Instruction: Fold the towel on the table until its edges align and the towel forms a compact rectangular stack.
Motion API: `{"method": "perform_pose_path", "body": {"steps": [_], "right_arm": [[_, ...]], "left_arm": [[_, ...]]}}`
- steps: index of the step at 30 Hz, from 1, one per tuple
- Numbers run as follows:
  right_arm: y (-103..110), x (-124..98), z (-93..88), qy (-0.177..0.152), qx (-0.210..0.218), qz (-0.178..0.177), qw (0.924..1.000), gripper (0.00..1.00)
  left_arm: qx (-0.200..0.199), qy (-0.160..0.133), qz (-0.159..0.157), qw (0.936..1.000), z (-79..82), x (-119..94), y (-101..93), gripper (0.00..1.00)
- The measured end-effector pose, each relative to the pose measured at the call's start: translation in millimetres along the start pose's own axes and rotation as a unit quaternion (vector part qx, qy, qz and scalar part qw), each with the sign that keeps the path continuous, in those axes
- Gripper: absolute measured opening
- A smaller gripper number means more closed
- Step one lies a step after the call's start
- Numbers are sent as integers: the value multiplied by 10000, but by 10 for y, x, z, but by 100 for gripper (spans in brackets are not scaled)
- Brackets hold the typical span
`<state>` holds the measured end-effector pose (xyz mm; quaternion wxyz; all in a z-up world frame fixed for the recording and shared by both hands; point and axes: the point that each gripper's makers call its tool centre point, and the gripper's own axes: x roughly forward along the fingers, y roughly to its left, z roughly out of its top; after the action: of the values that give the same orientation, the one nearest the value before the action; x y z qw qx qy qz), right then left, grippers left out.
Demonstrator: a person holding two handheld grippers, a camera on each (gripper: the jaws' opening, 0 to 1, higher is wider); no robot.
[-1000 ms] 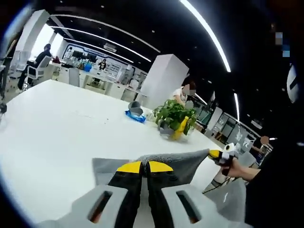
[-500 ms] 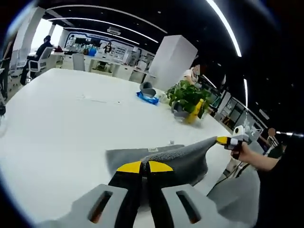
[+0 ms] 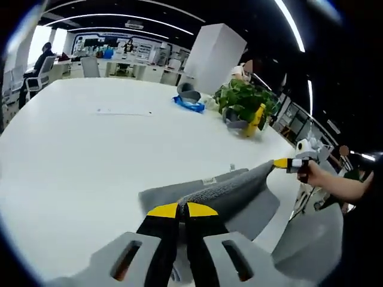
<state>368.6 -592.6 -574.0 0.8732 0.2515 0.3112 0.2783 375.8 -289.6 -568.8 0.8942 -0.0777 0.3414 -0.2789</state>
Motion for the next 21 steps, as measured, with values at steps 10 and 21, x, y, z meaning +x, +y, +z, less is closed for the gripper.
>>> {"method": "perform_pose_path", "body": {"steps": [10,21], "right_arm": [[-243,198,-69,277,-386,-538,9974,0],[-437,332,-125,511,-933,-773,9913,2]], "left_arm": [[304,267,287,9988,-41,387,240,3],[532,323,428,9971,-125,614,298,11]]}}
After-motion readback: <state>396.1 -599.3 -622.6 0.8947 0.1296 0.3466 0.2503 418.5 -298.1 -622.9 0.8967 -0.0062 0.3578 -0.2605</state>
